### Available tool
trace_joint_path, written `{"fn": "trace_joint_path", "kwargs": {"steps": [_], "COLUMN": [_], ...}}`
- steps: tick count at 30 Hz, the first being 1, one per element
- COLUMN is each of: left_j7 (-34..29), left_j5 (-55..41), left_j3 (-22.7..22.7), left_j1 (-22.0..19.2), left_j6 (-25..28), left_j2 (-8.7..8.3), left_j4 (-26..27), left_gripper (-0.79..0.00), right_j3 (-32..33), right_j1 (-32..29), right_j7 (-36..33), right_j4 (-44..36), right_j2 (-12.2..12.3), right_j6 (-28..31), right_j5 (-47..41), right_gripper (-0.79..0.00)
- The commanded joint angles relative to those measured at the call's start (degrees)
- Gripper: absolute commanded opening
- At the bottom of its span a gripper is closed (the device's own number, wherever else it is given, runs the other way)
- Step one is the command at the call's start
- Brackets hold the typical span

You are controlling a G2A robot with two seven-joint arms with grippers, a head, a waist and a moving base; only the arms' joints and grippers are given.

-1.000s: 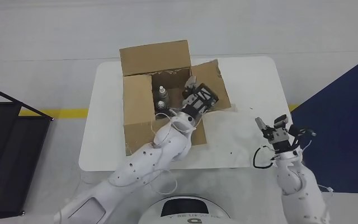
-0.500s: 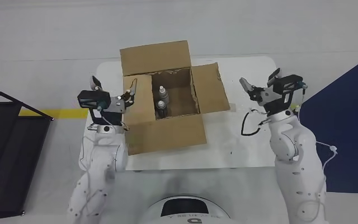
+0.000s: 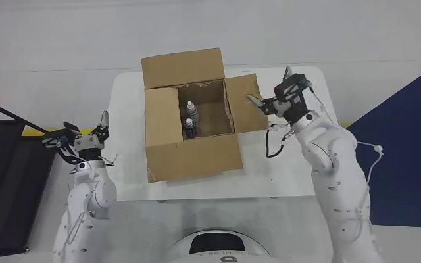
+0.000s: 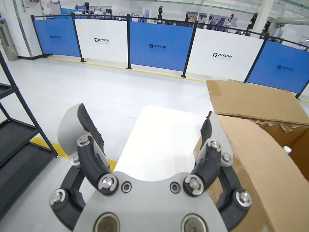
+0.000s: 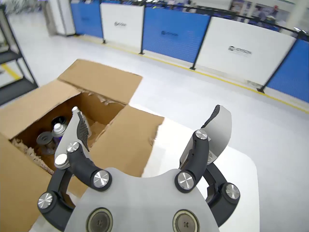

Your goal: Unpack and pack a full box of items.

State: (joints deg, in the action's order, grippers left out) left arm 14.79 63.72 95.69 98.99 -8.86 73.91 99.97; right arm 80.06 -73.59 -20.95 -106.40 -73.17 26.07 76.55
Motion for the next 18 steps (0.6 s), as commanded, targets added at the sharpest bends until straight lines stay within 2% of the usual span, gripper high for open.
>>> {"fn": "trace_joint_path", "kwargs": {"steps": [1, 5, 8, 18], "left_j7": [-0.9, -2.7, -3.7, -4.5], "left_j5": [0.7, 5.0, 7.4, 9.9], "left_j3": [-0.5, -3.5, -5.8, -8.8], "left_j1": [-1.2, -3.4, -5.0, -7.9], "left_j6": [0.7, 2.0, 2.0, 1.0], "left_j2": [-0.01, 0.04, 0.19, 0.65], "left_j4": [-1.5, -4.1, -6.1, -11.0], "left_gripper": [0.0, 0.0, 0.0, 0.0], "right_j3": [-6.0, -16.6, -22.7, -38.2], "right_j1": [7.4, 17.8, 22.8, 32.5], "right_j7": [-5.5, -14.6, -18.0, -22.1], "right_j4": [3.1, 9.6, 13.8, 26.3], "right_j2": [-0.5, -1.8, -2.9, -6.8], "right_j6": [2.2, 5.2, 6.5, 8.8], "right_j5": [0.8, 4.9, 6.3, 11.7], "right_gripper": [0.0, 0.0, 0.0, 0.0]}}
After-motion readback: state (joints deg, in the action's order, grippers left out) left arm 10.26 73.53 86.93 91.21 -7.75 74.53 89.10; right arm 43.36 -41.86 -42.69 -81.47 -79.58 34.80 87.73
